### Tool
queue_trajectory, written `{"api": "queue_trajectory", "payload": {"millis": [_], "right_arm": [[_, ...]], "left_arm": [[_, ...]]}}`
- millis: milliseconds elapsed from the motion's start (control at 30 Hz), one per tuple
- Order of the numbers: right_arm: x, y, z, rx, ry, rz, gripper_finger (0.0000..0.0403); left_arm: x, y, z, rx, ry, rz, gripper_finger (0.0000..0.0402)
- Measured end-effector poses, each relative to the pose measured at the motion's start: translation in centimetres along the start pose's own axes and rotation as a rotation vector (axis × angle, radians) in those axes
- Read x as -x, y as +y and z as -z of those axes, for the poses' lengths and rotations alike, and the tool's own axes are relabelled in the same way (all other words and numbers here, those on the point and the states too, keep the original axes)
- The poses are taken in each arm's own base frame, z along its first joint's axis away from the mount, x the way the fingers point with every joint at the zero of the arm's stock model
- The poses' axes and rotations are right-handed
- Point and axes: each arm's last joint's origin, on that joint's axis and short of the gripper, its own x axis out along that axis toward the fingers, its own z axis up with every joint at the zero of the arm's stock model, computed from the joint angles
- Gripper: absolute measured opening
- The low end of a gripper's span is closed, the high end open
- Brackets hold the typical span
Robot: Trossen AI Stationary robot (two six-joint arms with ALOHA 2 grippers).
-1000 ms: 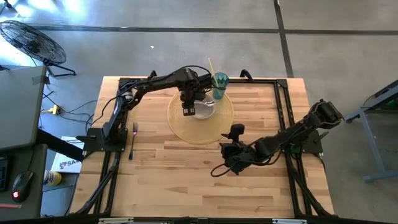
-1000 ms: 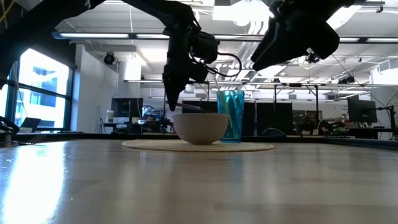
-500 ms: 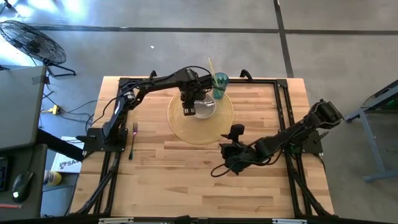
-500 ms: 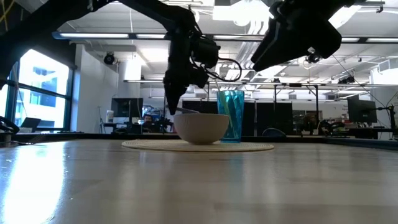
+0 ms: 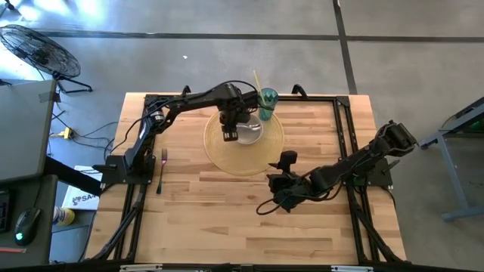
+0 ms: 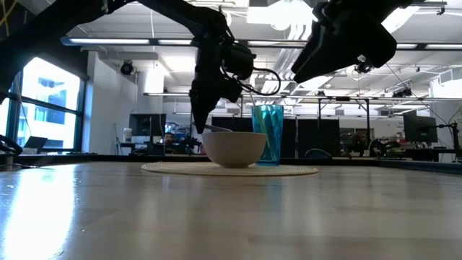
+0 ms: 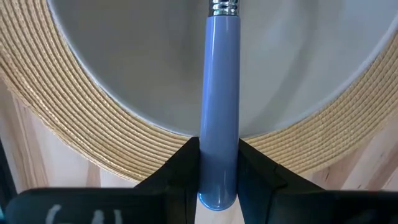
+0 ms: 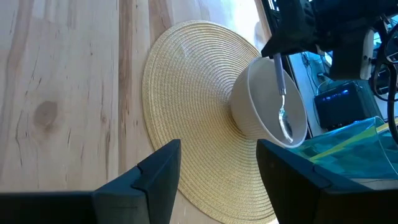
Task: Pick & Place Utensil
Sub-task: Put the purple spoon into the white bowl on the brown mat, then put the blue fork into the white bowl on the brown mat
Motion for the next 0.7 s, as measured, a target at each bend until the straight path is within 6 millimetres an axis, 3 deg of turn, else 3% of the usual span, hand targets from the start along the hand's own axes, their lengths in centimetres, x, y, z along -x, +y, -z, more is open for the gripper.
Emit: {"api": "queue_trajectory", "payload": {"millis": [433,700], "right_arm": [[0.0,0.0,0.0,0.0,0.0,0.0,0.0204],[0.0,0.0,0.0,0.0,0.0,0.0,0.0204]], "left_arm": [[0.01,0.0,0.03,0.0,0.003,-0.001,0.0129],[0.31,-0.09,0.42,0.01,0.025,0.004,0.0131]]}}
